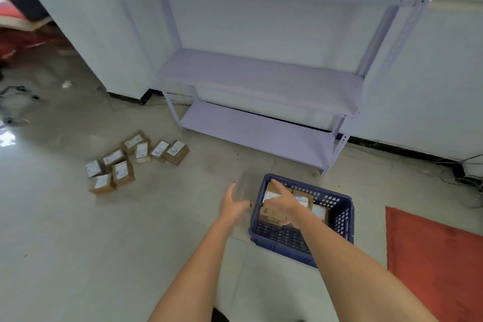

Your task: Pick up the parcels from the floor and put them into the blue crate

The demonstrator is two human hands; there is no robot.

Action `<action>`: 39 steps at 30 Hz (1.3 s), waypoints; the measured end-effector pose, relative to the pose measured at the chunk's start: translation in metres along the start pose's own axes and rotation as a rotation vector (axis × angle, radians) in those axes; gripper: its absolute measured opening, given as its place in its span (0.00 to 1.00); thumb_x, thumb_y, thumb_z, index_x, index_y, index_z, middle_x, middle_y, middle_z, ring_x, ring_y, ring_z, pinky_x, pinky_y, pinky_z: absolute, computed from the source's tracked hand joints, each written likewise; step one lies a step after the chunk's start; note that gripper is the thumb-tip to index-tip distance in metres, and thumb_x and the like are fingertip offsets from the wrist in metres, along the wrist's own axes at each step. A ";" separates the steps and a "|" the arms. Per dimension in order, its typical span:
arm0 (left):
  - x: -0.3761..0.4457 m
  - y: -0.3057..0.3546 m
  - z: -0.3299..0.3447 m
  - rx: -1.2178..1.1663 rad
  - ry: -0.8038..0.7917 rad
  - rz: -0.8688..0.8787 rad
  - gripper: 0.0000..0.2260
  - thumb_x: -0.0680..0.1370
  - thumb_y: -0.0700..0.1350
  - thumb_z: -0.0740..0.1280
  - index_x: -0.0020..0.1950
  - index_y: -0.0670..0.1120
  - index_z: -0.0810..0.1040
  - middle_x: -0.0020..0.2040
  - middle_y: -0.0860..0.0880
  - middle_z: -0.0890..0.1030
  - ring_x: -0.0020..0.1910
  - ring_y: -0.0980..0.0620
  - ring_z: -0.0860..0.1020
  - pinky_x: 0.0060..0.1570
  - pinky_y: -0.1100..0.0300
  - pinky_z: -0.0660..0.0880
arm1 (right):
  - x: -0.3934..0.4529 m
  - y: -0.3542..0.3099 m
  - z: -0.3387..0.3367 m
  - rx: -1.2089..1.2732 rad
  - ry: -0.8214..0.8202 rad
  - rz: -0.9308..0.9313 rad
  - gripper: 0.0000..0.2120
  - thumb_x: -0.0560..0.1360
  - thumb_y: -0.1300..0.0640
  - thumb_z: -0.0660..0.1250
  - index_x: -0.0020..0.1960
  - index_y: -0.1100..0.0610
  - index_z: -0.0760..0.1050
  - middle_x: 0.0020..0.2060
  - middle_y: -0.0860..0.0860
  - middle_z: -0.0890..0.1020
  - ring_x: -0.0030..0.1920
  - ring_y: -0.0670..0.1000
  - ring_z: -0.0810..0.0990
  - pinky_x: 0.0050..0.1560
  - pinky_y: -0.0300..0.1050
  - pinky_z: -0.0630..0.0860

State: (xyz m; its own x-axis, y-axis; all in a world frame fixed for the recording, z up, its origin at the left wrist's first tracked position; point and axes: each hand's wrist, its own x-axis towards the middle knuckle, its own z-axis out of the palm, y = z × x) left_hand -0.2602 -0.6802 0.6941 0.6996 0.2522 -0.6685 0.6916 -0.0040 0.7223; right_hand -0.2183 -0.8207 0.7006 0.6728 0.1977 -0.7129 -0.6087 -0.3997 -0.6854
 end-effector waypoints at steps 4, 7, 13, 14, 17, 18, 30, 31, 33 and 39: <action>0.025 0.001 -0.119 -0.049 0.094 -0.010 0.34 0.74 0.38 0.68 0.75 0.54 0.58 0.70 0.44 0.67 0.58 0.48 0.72 0.43 0.57 0.73 | 0.030 -0.057 0.115 -0.016 -0.072 -0.006 0.40 0.72 0.63 0.69 0.76 0.45 0.51 0.73 0.55 0.63 0.70 0.60 0.66 0.60 0.59 0.72; 0.046 0.002 -0.197 -0.058 0.117 -0.010 0.33 0.74 0.38 0.67 0.75 0.54 0.58 0.68 0.44 0.70 0.55 0.50 0.72 0.48 0.56 0.73 | 0.049 -0.093 0.193 -0.079 -0.130 0.040 0.42 0.71 0.61 0.69 0.76 0.42 0.49 0.73 0.53 0.62 0.69 0.59 0.67 0.58 0.59 0.74; 0.096 0.013 -0.314 -0.023 0.146 -0.034 0.34 0.74 0.38 0.67 0.76 0.54 0.57 0.70 0.44 0.68 0.66 0.46 0.71 0.64 0.50 0.70 | 0.089 -0.148 0.296 -0.124 -0.172 0.073 0.42 0.71 0.60 0.68 0.76 0.42 0.49 0.72 0.52 0.65 0.68 0.58 0.69 0.60 0.59 0.74; 0.107 0.016 -0.329 -0.017 0.148 -0.036 0.34 0.74 0.38 0.67 0.76 0.54 0.57 0.71 0.44 0.67 0.66 0.46 0.70 0.65 0.50 0.70 | 0.101 -0.156 0.307 -0.125 -0.173 0.081 0.42 0.71 0.60 0.69 0.76 0.42 0.48 0.72 0.52 0.64 0.68 0.58 0.68 0.61 0.60 0.74; 0.151 0.025 -0.367 -0.003 0.137 -0.044 0.34 0.74 0.38 0.66 0.76 0.54 0.56 0.73 0.43 0.63 0.70 0.45 0.67 0.67 0.48 0.68 | 0.141 -0.182 0.333 -0.114 -0.166 0.111 0.42 0.71 0.60 0.68 0.75 0.41 0.49 0.72 0.52 0.64 0.68 0.58 0.68 0.61 0.60 0.73; 0.168 0.029 -0.378 0.005 0.128 -0.045 0.34 0.74 0.39 0.66 0.76 0.53 0.55 0.74 0.43 0.63 0.70 0.45 0.66 0.67 0.48 0.68 | 0.157 -0.191 0.340 -0.112 -0.166 0.116 0.42 0.71 0.60 0.68 0.75 0.41 0.49 0.72 0.52 0.65 0.68 0.58 0.68 0.61 0.60 0.73; 0.381 0.106 -0.466 0.175 0.043 -0.032 0.32 0.75 0.39 0.66 0.76 0.50 0.56 0.75 0.47 0.62 0.71 0.46 0.66 0.69 0.51 0.66 | 0.360 -0.308 0.410 -0.032 -0.137 0.163 0.36 0.73 0.65 0.63 0.75 0.43 0.54 0.57 0.57 0.79 0.54 0.54 0.79 0.58 0.52 0.74; 0.395 0.109 -0.471 0.184 0.030 -0.034 0.32 0.75 0.39 0.66 0.76 0.49 0.56 0.75 0.47 0.62 0.71 0.46 0.66 0.68 0.54 0.67 | 0.372 -0.315 0.414 -0.027 -0.132 0.178 0.36 0.73 0.66 0.63 0.75 0.43 0.55 0.56 0.56 0.79 0.52 0.53 0.78 0.56 0.51 0.74; 0.421 0.114 -0.480 0.212 -0.008 -0.058 0.31 0.75 0.38 0.66 0.76 0.48 0.57 0.73 0.46 0.64 0.68 0.48 0.68 0.59 0.60 0.68 | 0.395 -0.325 0.421 -0.006 -0.115 0.212 0.36 0.73 0.67 0.62 0.74 0.44 0.56 0.51 0.54 0.78 0.51 0.52 0.77 0.52 0.49 0.73; 0.547 0.099 -0.487 0.314 -0.103 -0.072 0.31 0.75 0.34 0.64 0.75 0.47 0.57 0.70 0.43 0.68 0.52 0.53 0.70 0.39 0.68 0.68 | 0.509 -0.307 0.451 0.048 -0.079 0.272 0.36 0.73 0.69 0.62 0.74 0.44 0.58 0.48 0.53 0.76 0.51 0.52 0.74 0.47 0.44 0.72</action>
State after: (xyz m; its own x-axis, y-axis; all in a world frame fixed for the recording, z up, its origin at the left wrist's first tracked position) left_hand 0.1032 -0.0713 0.4865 0.6502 0.1638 -0.7419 0.7503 -0.2915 0.5933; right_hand 0.1214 -0.1936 0.4812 0.4482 0.1590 -0.8797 -0.7831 -0.4047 -0.4722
